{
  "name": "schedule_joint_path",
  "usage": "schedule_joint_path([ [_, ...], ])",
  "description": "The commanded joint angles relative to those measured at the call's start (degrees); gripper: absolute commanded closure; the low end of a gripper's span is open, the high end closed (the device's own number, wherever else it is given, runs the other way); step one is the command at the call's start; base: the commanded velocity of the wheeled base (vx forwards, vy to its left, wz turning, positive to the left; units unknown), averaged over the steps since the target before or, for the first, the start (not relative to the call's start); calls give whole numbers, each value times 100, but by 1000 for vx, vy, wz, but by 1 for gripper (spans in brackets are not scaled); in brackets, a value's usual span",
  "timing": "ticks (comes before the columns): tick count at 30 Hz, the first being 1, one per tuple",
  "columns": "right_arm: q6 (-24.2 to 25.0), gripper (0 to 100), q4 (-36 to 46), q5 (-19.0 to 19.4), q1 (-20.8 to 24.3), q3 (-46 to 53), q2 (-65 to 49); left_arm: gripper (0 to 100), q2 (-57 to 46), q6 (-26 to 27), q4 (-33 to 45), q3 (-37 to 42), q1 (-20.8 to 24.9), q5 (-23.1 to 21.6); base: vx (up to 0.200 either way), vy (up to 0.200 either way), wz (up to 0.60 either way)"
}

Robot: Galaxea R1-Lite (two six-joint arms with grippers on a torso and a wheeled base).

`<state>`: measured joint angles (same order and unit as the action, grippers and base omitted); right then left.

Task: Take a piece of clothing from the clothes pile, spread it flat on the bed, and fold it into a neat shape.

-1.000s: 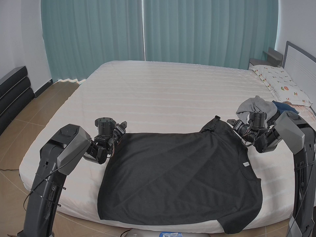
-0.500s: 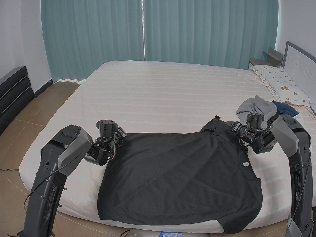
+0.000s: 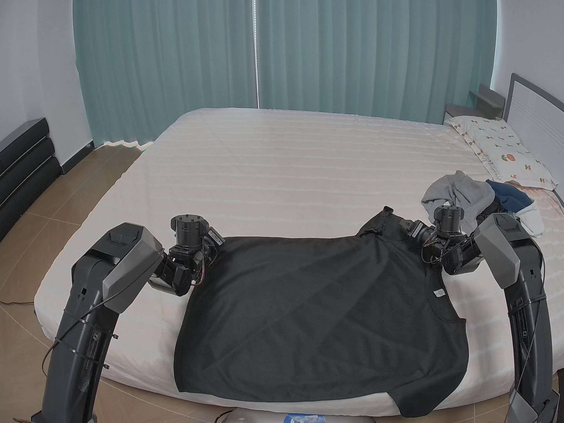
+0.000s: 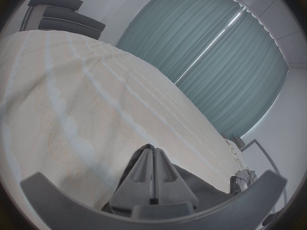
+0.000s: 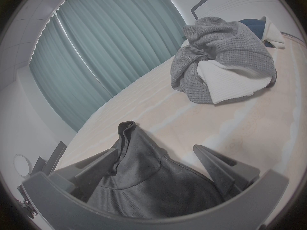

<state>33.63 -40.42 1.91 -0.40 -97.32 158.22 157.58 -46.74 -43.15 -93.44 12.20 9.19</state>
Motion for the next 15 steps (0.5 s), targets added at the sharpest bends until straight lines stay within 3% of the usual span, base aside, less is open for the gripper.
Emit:
schedule_joint_path([
  [1, 3, 100, -9, -16, 14, -86, 156, 100, -34, -2, 0, 10, -7, 4, 0, 0, 0],
  [11, 38, 100, -168, -24, -48, -59, 77, 100, 1, -2, -18, -69, -7, 4, 0, 0, 0],
  [15, 29, 100, -800, -139, -92, -7, -11, 100, 10, -2, -334, -87, -25, 21, 0, 0, 0],
])
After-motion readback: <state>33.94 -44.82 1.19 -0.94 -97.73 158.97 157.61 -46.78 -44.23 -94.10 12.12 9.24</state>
